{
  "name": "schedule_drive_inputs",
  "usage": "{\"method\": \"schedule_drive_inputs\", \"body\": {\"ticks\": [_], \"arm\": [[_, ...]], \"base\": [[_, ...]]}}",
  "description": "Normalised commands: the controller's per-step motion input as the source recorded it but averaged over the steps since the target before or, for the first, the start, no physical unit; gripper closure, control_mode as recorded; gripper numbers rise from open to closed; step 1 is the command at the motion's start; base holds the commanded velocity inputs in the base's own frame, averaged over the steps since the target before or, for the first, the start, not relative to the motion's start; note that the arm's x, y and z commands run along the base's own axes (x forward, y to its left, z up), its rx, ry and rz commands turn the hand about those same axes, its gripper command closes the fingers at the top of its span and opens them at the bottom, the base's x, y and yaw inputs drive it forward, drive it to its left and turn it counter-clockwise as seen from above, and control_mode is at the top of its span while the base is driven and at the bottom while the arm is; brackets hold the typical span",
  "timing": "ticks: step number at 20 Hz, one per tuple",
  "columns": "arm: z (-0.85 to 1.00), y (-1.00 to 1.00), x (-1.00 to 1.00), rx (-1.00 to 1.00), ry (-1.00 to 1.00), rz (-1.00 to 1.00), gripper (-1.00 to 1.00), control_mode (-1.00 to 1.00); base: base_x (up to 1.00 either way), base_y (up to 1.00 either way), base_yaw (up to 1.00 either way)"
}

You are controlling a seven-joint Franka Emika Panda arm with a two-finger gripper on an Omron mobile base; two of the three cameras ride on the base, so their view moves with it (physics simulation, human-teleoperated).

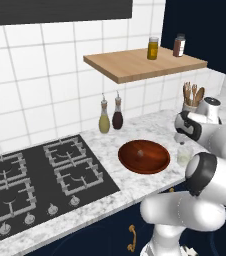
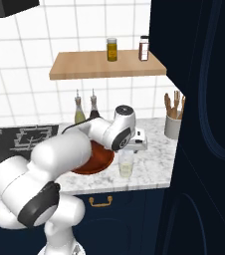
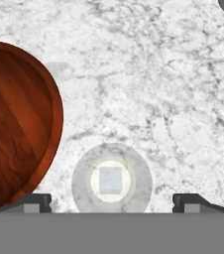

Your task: Grab a lemon wedge from the fridge and one ice cube from the ice bowl, and put them in the glass of lemonade.

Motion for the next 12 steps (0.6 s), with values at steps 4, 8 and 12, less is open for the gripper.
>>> {"method": "schedule_drive_inputs", "body": {"ticks": [4, 8, 12], "arm": [[0.07, 0.00, -0.01, 0.03, -0.05, 0.00, -1.00, -1.00], [0.14, -0.05, -0.06, 0.05, -0.05, 0.00, -1.00, -1.00], [0.59, -0.01, -0.70, 0.03, -0.06, 0.00, -1.00, -1.00]], "base": [[0.00, 0.00, 0.00], [0.00, 0.00, 0.00], [0.00, 0.00, 0.00]]}}
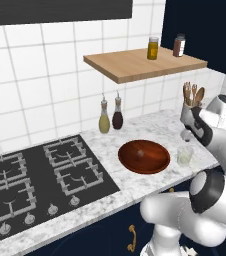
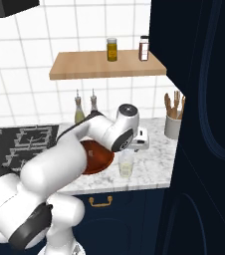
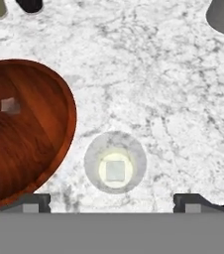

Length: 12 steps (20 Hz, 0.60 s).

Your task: Grab a lemon wedge from the fridge and one ice cube from the ice bowl, and put them in the glass of lemonade.

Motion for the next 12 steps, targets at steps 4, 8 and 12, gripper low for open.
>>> {"method": "schedule_drive_inputs", "body": {"ticks": [4, 8, 12], "arm": [[0.98, 0.13, -0.81, -0.10, 0.00, -0.06, -1.00, -1.00], [0.46, 0.70, -0.73, -0.15, 0.00, -0.19, -1.00, -1.00], [-0.05, 0.86, -0.17, -0.02, 0.00, -0.08, -1.00, -1.00]], "base": [[0.00, 0.00, 0.00], [0.00, 0.00, 0.00], [0.00, 0.00, 0.00]]}}
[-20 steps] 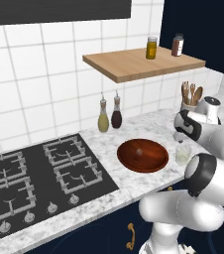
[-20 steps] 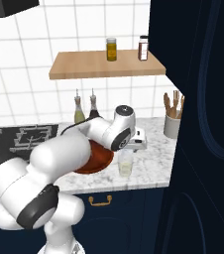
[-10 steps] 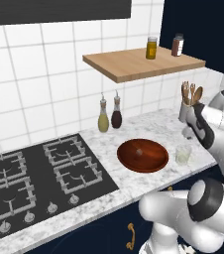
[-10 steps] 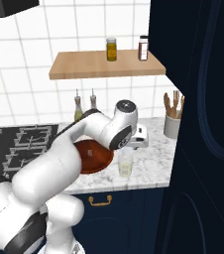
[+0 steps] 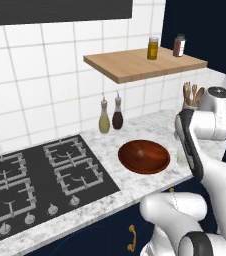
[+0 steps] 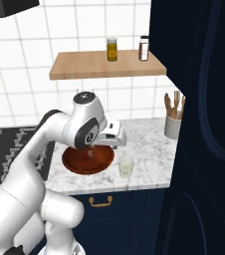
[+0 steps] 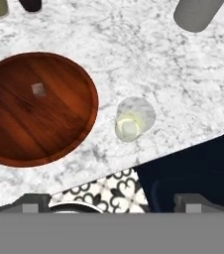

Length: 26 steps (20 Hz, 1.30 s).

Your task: Grab a lemon wedge from the fridge and one ice cube from the ice bowl, and put them in the glass of lemonade.

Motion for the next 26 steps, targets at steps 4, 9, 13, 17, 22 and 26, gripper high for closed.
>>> {"method": "schedule_drive_inputs", "body": {"ticks": [4, 9, 13, 17, 22, 26], "arm": [[0.04, 0.84, -0.23, 0.00, 0.00, 0.00, -1.00, -1.00], [0.14, 0.29, -0.21, 0.02, -0.07, 0.00, -1.00, -1.00], [0.00, 0.03, -0.11, 0.00, 0.00, -0.01, -1.00, -1.00], [0.00, 0.00, 0.00, 0.00, 0.00, 0.00, -1.00, 1.00], [0.00, 0.00, 0.00, 0.00, 0.00, 0.00, -1.00, 1.00], [0.00, 0.00, 0.00, 0.00, 0.00, 0.00, -1.00, 1.00]], "base": [[0.00, 0.00, 0.00], [0.00, 0.00, 0.00], [0.00, 0.00, 0.00], [-0.96, 0.01, -0.34], [-0.77, 0.08, -0.74], [-0.47, 0.08, -0.85]]}}
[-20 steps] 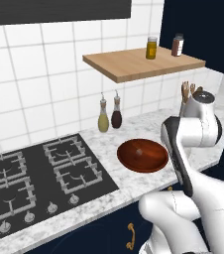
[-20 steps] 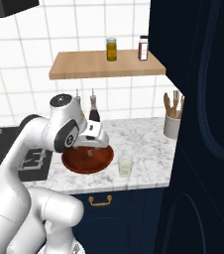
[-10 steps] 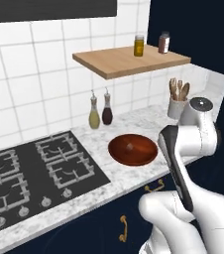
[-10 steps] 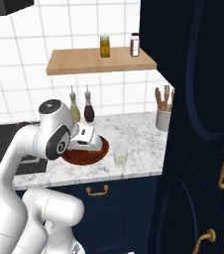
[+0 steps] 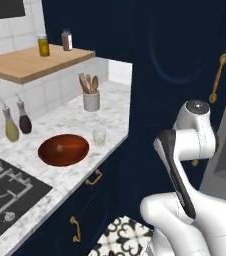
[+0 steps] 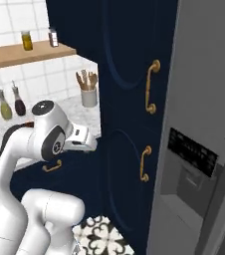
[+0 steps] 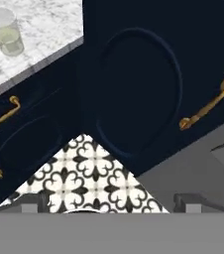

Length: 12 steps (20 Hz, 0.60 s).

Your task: Grab a lemon wedge from the fridge and one ice cube from the ice bowl, and put them in the glass of lemonade.

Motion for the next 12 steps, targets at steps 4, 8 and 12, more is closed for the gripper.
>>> {"method": "schedule_drive_inputs", "body": {"ticks": [4, 8, 12], "arm": [[0.00, 0.00, 0.00, 0.00, 0.00, 0.00, -1.00, 1.00], [0.00, 0.00, 0.00, 0.00, 0.00, 0.00, -1.00, 1.00], [0.00, 0.00, 0.00, 0.00, 0.00, 0.00, -1.00, 1.00]], "base": [[-0.51, 0.03, -0.82], [-0.54, 0.00, -0.73], [-0.23, -0.02, -0.69]]}}
